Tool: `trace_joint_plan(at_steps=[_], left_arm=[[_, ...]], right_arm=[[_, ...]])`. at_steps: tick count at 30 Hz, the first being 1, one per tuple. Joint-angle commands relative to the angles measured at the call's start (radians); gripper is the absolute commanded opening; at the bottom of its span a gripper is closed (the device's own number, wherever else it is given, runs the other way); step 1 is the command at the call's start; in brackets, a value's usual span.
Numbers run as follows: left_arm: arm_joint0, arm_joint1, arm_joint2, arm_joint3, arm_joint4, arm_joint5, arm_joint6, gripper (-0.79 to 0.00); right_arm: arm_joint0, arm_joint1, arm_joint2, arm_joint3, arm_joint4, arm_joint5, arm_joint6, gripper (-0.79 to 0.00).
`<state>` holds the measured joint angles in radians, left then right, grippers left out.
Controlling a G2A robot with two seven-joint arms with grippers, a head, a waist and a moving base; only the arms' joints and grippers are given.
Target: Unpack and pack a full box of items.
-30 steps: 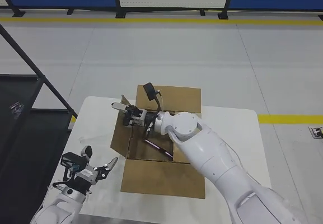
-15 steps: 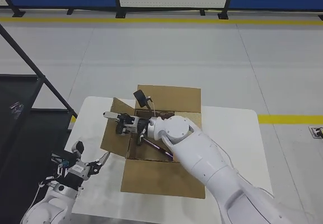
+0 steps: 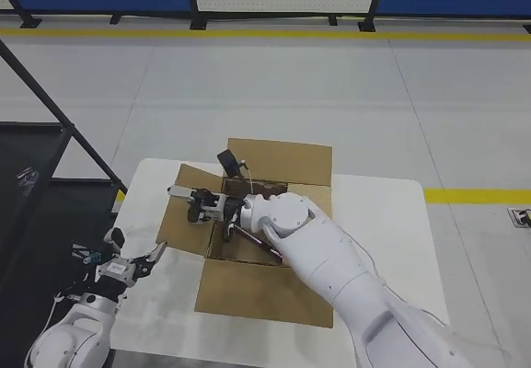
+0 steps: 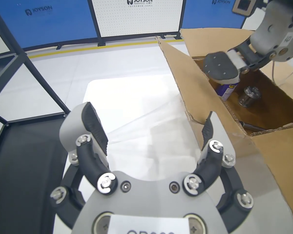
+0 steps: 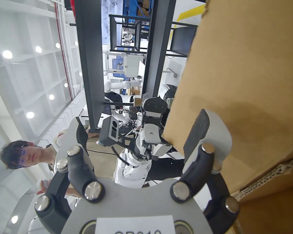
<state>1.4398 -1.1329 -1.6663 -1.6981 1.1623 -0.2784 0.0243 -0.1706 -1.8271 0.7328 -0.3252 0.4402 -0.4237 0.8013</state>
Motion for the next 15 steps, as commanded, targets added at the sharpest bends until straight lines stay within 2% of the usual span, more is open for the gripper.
trace_joint_plan(at_steps=[1, 8, 15], left_arm=[[-0.004, 0.000, 0.002, 0.015, 0.001, -0.005, 0.001, 0.000], [-0.018, 0.000, 0.006, 0.071, 0.002, -0.019, -0.004, 0.000], [-0.054, 0.005, 0.013, 0.115, 0.031, -0.069, -0.010, 0.000]], right_arm=[[0.005, 0.009, 0.019, 0.005, 0.010, -0.041, 0.012, 0.000], [0.006, 0.058, 0.095, 0.002, 0.032, -0.172, 0.048, 0.000], [-0.025, 0.139, 0.200, -0.030, 0.071, -0.275, 0.145, 0.000]])
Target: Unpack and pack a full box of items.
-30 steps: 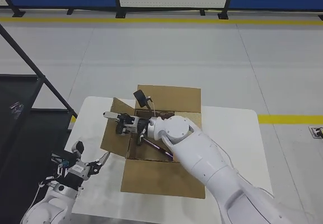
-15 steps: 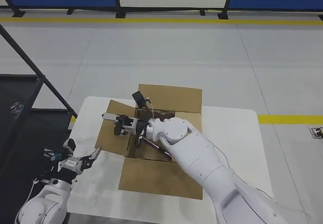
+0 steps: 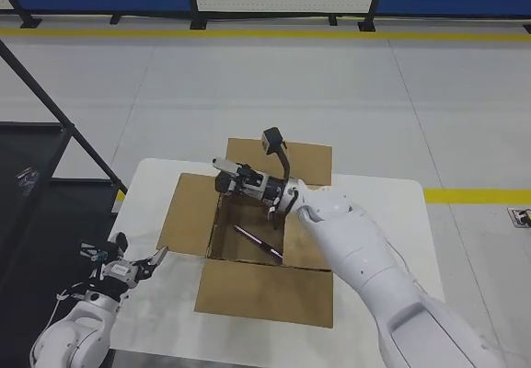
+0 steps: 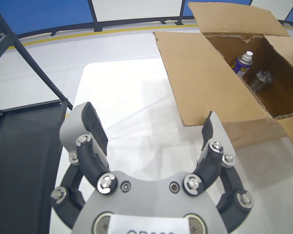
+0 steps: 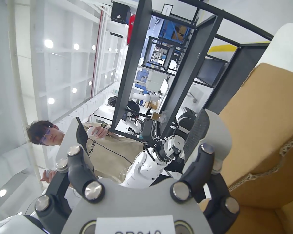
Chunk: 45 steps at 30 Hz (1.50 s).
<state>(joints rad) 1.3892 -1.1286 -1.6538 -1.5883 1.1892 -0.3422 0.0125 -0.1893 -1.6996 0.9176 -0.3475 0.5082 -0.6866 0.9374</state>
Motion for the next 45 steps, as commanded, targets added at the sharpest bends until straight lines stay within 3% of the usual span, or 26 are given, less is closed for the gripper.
trace_joint_plan(at_steps=[1, 8, 13, 22, 31, 36, 45], left_arm=[[-0.007, 0.001, 0.003, 0.010, 0.007, -0.010, 0.003, 0.000], [-0.027, 0.003, 0.013, 0.034, 0.027, -0.030, 0.003, 0.000], [-0.022, 0.005, 0.005, 0.012, 0.037, -0.032, 0.015, 0.000], [0.039, 0.008, -0.030, -0.108, 0.046, -0.007, 0.045, 0.000], [0.110, 0.010, -0.066, -0.271, -0.018, -0.054, 0.059, 0.000], [0.145, 0.011, -0.077, -0.370, -0.068, -0.109, 0.045, 0.000], [0.112, 0.012, -0.006, -0.426, -0.181, -0.175, -0.069, 0.000]], right_arm=[[-0.016, 0.025, 0.030, -0.019, 0.003, -0.025, 0.016, 0.000], [-0.104, 0.113, 0.129, -0.159, -0.062, -0.020, -0.017, 0.000], [-0.108, 0.117, 0.134, -0.165, -0.070, -0.014, -0.024, 0.000], [-0.117, 0.117, 0.135, -0.179, -0.070, -0.013, -0.030, 0.000], [-0.226, 0.178, 0.210, -0.414, -0.163, -0.133, 0.044, 0.000], [-0.315, 0.222, 0.278, -0.569, -0.222, -0.136, 0.060, 0.000], [-0.491, 0.299, 0.401, -0.832, -0.168, -0.130, 0.066, 0.000]])
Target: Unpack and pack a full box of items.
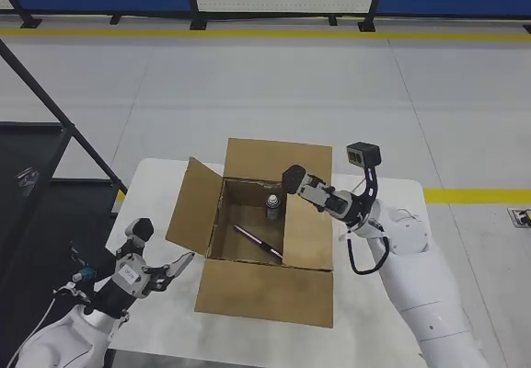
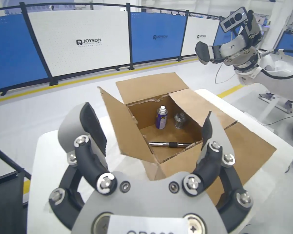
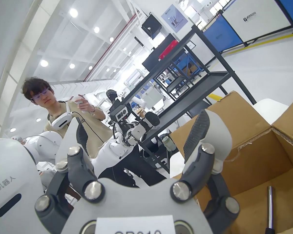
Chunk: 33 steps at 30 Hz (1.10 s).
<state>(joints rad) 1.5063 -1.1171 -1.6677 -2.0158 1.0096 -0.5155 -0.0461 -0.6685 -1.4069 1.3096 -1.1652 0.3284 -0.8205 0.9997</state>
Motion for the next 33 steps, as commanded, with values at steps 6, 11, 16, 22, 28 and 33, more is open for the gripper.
trace_joint_plan(at_steps=[6, 11, 16, 22, 28, 33], left_arm=[[-0.005, 0.000, 0.008, 0.002, -0.002, -0.001, -0.010, 0.000], [-0.005, 0.000, 0.008, 0.002, -0.002, -0.001, -0.010, 0.000], [-0.005, 0.000, 0.008, 0.002, -0.002, -0.001, -0.010, 0.000], [-0.087, -0.006, 0.082, 0.014, -0.119, 0.029, -0.085, 0.000], [-0.250, -0.019, 0.242, 0.062, -0.264, 0.121, -0.271, 0.000], [-0.370, -0.035, 0.363, 0.146, -0.384, 0.219, -0.417, 0.000]], right_arm=[[-0.012, 0.006, 0.009, -0.015, 0.012, 0.004, 0.004, 0.000], [-0.012, 0.006, 0.009, -0.015, 0.012, 0.004, 0.004, 0.000], [-0.012, 0.006, 0.009, -0.015, 0.012, 0.004, 0.004, 0.000], [-0.025, 0.012, 0.014, -0.068, -0.015, 0.019, -0.008, 0.000], [-0.049, 0.054, 0.054, -0.190, -0.025, 0.086, 0.086, 0.000], [-0.108, 0.110, 0.091, -0.271, 0.022, 0.179, 0.179, 0.000]])
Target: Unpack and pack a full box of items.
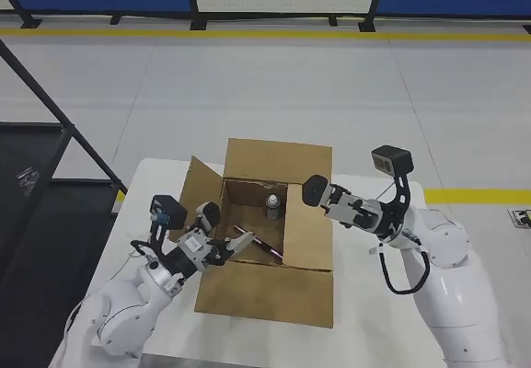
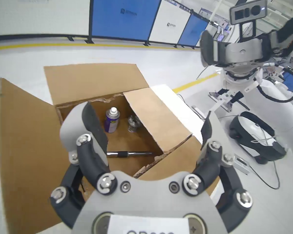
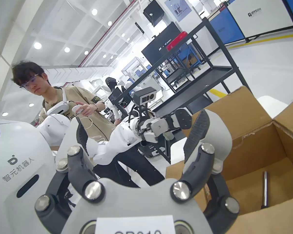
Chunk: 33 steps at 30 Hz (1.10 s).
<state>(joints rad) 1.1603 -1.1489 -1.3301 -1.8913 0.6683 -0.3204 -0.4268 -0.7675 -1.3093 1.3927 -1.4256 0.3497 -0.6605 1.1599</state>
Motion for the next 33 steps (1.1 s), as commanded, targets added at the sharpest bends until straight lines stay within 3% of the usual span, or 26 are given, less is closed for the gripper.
trace_joint_plan(at_steps=[1, 20, 33], left_arm=[[-0.024, -0.003, 0.025, 0.021, -0.042, 0.024, -0.036, 0.000], [-0.016, -0.005, 0.033, 0.024, -0.041, 0.027, -0.018, 0.000], [-0.089, -0.025, 0.141, 0.177, -0.081, 0.006, 0.000, 0.000]], right_arm=[[-0.009, 0.012, 0.008, -0.010, 0.001, 0.019, 0.019, 0.000], [-0.027, 0.015, 0.010, -0.037, -0.006, 0.029, -0.003, 0.000], [-0.118, 0.065, 0.161, -0.137, 0.048, 0.049, 0.049, 0.000]])
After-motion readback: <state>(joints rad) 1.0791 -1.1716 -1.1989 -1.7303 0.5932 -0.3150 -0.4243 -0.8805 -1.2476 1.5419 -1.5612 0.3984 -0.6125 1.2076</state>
